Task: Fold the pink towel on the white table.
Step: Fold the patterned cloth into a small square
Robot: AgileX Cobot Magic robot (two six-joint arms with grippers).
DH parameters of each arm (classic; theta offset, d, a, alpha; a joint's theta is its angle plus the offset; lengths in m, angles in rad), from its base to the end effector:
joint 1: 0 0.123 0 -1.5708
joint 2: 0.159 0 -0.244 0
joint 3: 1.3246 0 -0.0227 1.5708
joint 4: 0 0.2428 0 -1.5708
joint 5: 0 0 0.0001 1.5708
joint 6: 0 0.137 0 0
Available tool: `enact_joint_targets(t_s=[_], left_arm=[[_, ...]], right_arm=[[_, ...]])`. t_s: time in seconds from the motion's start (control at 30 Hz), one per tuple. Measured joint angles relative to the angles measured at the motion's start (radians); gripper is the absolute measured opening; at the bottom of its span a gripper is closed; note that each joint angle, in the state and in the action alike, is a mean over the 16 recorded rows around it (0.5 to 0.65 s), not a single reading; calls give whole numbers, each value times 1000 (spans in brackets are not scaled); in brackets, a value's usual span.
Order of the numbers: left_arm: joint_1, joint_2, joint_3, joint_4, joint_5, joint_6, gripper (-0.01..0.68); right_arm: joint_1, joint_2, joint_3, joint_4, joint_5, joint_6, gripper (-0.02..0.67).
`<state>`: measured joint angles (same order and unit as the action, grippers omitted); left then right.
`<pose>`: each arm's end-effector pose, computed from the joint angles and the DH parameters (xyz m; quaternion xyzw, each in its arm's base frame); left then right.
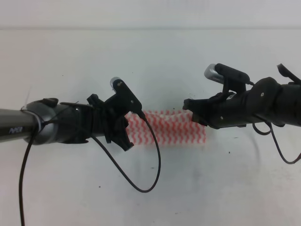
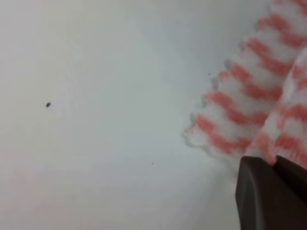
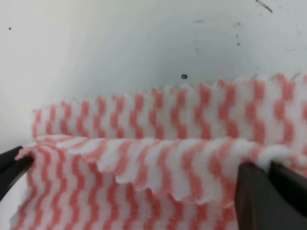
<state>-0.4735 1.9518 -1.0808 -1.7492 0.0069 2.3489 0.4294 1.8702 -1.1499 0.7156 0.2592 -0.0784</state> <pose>0.3649 -0.1881 0.0804 0.4731 0.7929 0.0211 0.3834 0.3615 0.1909 0.1167 0.0582 0.9276 0.2487 0.2725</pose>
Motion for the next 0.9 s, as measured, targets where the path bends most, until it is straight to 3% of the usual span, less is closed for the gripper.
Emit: enact_joint_targets(t_s=[0.9], left_arm=[[0, -14, -2, 1, 11, 3, -3]], right_arm=[[0, 0, -1, 5, 4, -2, -16]])
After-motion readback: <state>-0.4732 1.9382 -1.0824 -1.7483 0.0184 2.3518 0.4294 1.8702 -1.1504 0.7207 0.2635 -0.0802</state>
